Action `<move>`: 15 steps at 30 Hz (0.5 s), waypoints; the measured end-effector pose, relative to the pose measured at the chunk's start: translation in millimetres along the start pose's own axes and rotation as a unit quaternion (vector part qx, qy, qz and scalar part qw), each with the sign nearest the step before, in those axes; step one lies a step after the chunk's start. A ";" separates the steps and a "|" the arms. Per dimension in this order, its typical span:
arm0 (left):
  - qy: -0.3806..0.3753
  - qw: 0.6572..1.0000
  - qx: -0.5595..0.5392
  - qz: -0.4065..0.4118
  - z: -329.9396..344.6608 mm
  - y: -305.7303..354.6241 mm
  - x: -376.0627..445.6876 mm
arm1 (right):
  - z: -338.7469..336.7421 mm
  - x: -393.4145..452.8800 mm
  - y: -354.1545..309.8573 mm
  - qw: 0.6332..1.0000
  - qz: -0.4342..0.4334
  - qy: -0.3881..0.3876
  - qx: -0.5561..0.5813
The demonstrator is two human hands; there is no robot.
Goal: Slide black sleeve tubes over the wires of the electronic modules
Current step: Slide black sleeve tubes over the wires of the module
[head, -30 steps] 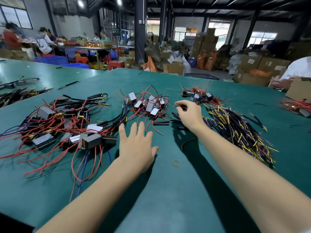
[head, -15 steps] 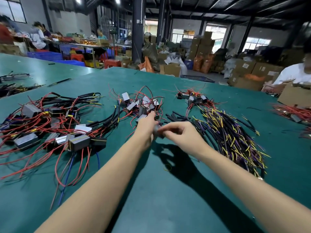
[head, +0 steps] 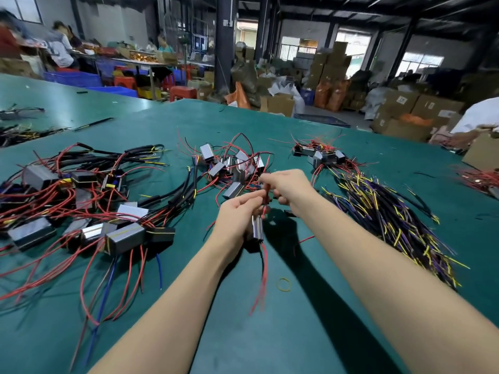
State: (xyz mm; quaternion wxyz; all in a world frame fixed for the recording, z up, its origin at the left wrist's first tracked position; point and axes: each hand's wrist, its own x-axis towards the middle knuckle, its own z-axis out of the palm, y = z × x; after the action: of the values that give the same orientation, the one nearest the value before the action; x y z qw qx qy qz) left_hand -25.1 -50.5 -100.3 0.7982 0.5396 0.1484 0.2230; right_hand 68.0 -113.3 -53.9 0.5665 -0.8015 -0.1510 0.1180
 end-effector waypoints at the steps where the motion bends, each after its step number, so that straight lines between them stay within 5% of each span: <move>1: 0.006 1.000 0.004 0.011 -0.9 -0.8 2.0 | 0.4 1.7 -2.6 0.999 -0.022 0.029 0.014; 5: 0.032 0.999 -0.025 0.012 -2.1 -0.7 9.1 | -1.1 2.5 -12.0 0.967 -0.138 0.118 0.177; 8: 0.054 0.997 -0.051 0.006 -3.1 -0.3 11.8 | -5.8 -1.4 -13.2 0.964 -0.172 0.107 0.175; 12: 0.078 0.990 0.084 0.080 -6.0 -4.3 9.2 | -19.0 -4.3 -17.7 0.964 -0.172 0.130 0.158; 15: 0.081 0.969 0.216 0.094 -7.4 -6.8 9.5 | -24.2 -10.2 -19.3 0.976 -0.180 0.067 0.102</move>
State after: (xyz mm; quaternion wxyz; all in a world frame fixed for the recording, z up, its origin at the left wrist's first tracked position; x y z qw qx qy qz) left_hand -19.2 -41.9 -109.3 0.6237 0.6906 0.2057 0.3030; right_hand 65.1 -132.3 -27.6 0.6656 -0.7055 -0.2420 -0.0251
